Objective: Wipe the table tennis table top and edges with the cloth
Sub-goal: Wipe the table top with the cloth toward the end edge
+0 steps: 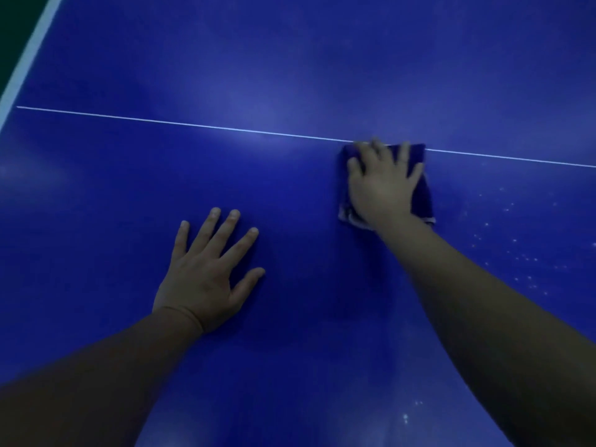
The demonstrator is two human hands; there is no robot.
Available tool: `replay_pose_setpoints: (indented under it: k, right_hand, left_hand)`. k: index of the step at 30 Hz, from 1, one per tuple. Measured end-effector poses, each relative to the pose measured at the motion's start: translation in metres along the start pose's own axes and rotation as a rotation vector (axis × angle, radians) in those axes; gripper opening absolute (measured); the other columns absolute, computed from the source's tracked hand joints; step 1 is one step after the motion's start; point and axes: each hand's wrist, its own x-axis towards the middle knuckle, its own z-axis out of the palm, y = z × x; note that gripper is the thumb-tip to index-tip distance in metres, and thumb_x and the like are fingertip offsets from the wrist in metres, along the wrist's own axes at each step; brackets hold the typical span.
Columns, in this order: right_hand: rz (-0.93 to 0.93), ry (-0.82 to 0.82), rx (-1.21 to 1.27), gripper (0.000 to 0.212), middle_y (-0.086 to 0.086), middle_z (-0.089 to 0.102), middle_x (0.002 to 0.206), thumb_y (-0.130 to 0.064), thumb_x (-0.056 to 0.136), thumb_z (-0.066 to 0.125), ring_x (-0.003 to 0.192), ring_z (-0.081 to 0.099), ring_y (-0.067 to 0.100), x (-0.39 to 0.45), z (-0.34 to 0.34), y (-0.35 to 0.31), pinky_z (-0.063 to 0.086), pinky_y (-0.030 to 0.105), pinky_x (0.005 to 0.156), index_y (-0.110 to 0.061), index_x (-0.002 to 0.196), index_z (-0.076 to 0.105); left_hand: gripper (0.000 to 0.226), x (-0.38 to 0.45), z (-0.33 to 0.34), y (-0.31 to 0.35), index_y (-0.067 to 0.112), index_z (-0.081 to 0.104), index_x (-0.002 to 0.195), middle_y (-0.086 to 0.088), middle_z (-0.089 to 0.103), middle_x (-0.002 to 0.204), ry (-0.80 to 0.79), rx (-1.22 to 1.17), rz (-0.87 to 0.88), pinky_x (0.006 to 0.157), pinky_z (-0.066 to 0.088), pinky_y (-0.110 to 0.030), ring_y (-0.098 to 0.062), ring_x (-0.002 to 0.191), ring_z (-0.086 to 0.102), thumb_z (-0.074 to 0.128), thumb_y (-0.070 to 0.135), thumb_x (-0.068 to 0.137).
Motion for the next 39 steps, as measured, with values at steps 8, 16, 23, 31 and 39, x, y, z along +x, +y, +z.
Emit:
replay_pose_setpoints:
  k: [8,16,23,31,39]
  right_hand:
    - [-0.019,-0.022,-0.097,0.053,-0.008,0.024,0.164,-0.054,0.100,0.031,0.153,0.007,0.030,-0.094,-0.019,0.091,0.004,0.060,0.119,-0.036,0.148,0.041]
    - [0.224,0.030,-0.001,0.052,-0.005,0.022,0.164,-0.049,0.103,0.026,0.153,-0.001,0.035,0.012,-0.027,0.067,-0.002,0.067,0.117,-0.034,0.152,0.033]
    - [-0.394,-0.111,-0.105,0.055,-0.011,0.030,0.161,-0.057,0.099,0.029,0.154,0.008,0.030,-0.162,-0.003,0.055,0.005,0.060,0.120,-0.036,0.150,0.040]
    - [0.003,-0.049,-0.065,0.071,-0.004,0.014,0.167,-0.066,0.096,0.039,0.154,0.001,0.025,-0.141,-0.031,0.138,0.000,0.055,0.121,-0.028,0.156,0.029]
    - [-0.207,-0.065,0.015,0.052,-0.011,0.028,0.162,-0.050,0.104,0.033,0.154,0.004,0.024,-0.130,-0.008,0.064,-0.001,0.057,0.120,-0.029,0.150,0.042]
  left_hand:
    - [0.069,0.000,-0.002,0.000,0.030,0.034,0.152,-0.004,0.023,0.163,-0.042,0.033,-0.009,0.118,0.008,-0.061,-0.027,0.152,0.010,0.021,0.066,0.094]
    - [0.073,0.001,-0.007,0.008,0.029,0.024,0.155,-0.005,0.015,0.165,-0.097,0.118,-0.040,0.118,0.011,-0.058,-0.028,0.152,0.007,0.008,0.063,0.093]
    - [0.063,-0.052,0.005,0.083,0.024,0.036,0.151,-0.009,0.026,0.161,-0.019,-0.016,-0.014,0.117,0.015,-0.060,-0.031,0.150,0.016,0.028,0.052,0.095]
    - [0.059,-0.100,0.032,0.132,0.027,0.027,0.154,-0.009,0.016,0.164,-0.084,0.011,0.033,0.117,0.008,-0.060,-0.029,0.153,0.005,0.027,0.051,0.101]
    - [0.060,-0.101,0.031,0.133,0.027,0.028,0.154,-0.009,0.017,0.164,-0.083,0.001,0.027,0.118,0.009,-0.061,-0.028,0.153,0.005,0.028,0.050,0.099]
